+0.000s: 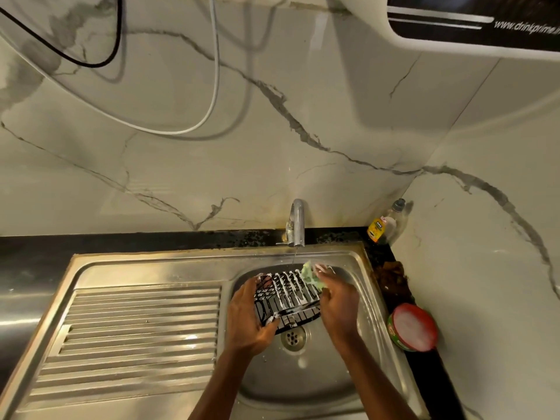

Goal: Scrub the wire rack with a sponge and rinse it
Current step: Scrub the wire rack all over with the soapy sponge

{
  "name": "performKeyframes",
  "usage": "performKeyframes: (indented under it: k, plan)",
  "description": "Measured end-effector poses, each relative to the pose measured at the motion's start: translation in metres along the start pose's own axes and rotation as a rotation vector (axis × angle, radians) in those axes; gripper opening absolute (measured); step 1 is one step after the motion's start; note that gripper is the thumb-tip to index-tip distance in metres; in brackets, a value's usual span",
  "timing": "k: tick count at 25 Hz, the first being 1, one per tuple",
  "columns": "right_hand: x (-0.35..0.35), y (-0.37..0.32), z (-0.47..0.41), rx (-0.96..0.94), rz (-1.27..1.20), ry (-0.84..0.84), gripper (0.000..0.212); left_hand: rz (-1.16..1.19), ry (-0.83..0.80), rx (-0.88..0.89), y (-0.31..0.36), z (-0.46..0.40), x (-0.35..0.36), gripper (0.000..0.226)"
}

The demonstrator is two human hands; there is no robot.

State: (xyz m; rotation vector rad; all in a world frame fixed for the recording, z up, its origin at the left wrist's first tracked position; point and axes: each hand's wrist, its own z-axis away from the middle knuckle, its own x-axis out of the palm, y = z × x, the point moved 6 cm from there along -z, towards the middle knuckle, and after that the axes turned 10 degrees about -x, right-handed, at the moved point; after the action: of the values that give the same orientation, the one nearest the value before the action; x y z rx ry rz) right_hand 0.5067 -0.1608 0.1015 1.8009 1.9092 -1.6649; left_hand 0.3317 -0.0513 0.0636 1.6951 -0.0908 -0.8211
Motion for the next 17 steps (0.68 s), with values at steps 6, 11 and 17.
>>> performKeyframes:
  k: [6, 11, 17]
  plan:
    - [0.016, -0.029, 0.013, -0.293, -0.069, -0.087, 0.050, 0.012, 0.009, -0.012, -0.004, 0.000, -0.005, 0.084]
    - [0.004, 0.027, 0.005, 0.090, 0.029, -0.064, 0.058, 0.062, 0.039, 0.040, 0.009, 0.011, -0.014, 0.077]
    - [-0.002, 0.038, 0.010, -0.008, 0.087, -0.109, 0.050, 0.012, 0.037, 0.041, 0.010, 0.006, -0.020, 0.080]
